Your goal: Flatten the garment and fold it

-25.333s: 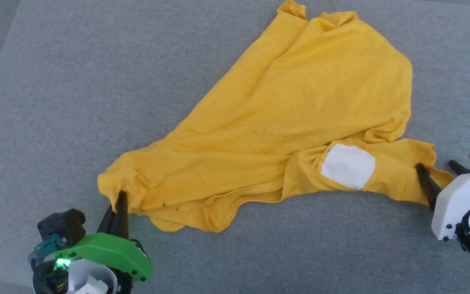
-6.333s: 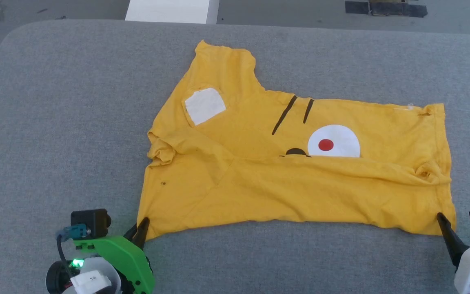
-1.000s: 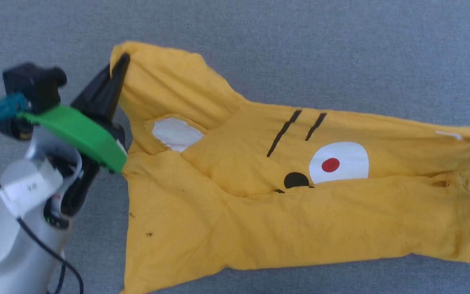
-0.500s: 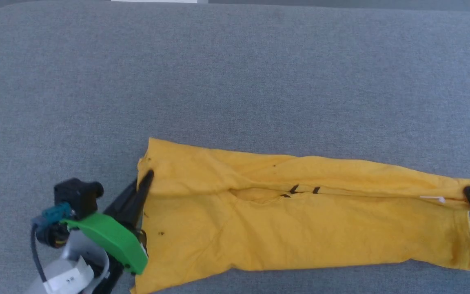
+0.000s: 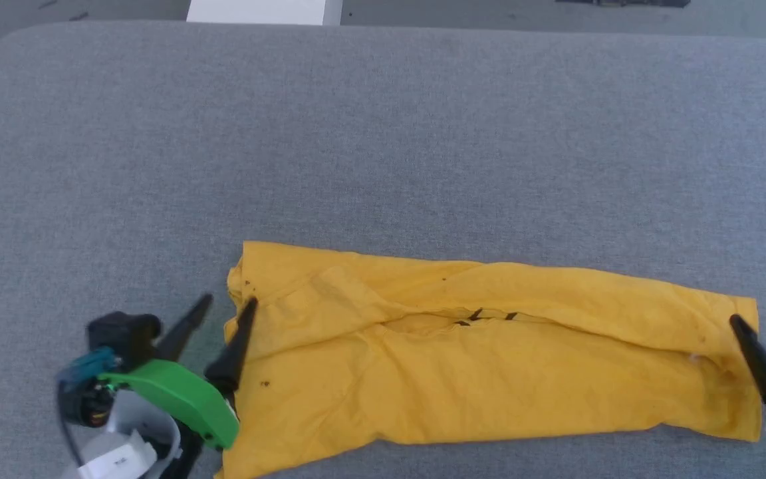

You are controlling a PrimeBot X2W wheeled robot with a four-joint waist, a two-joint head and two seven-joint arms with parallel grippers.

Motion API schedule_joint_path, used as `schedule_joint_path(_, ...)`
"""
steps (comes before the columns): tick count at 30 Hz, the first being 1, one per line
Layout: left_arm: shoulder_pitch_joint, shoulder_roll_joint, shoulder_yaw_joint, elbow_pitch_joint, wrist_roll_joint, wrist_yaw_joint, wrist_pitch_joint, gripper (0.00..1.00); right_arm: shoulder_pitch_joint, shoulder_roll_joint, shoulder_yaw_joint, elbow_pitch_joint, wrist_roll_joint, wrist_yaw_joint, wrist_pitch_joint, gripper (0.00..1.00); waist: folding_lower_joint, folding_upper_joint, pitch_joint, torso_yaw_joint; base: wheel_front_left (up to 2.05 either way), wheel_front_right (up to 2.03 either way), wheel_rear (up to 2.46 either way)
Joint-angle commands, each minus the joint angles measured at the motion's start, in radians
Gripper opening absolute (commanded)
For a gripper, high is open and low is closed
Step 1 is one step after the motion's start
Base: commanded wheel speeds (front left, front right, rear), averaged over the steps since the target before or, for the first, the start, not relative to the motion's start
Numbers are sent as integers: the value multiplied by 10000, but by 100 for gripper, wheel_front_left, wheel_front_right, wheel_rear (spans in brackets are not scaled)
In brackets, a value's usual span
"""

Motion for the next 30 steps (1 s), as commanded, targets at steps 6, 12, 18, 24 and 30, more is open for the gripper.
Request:
schedule_joint_path(6,487,-165,1035,-598,543,1148,-1837,100,191,189,-773,-633,-151,-15,188,100,0,0,-320,-66,0,0,0)
schedule_joint_path(12,1176,-774,1767,-1396,1739,2289,-2504,100,374,497,-721,-212,-726,-15,546,100,0,0,-258,3,0,0,0)
schedule_joint_path(18,1475,-1212,1900,-1883,2873,2316,-2534,100,37,686,-610,644,-1022,-15,363,100,0,0,-13,193,0,0,0)
schedule_joint_path(24,1383,-1143,1647,-1733,3785,2141,-2536,100,-260,769,-335,1778,-932,-15,806,33,0,0,45,331,0,0,0)
schedule_joint_path(30,1316,-1233,1497,-1576,3918,2049,-2537,100,-451,851,-310,2132,-624,-15,1129,0,0,0,-175,424,0,0,0)
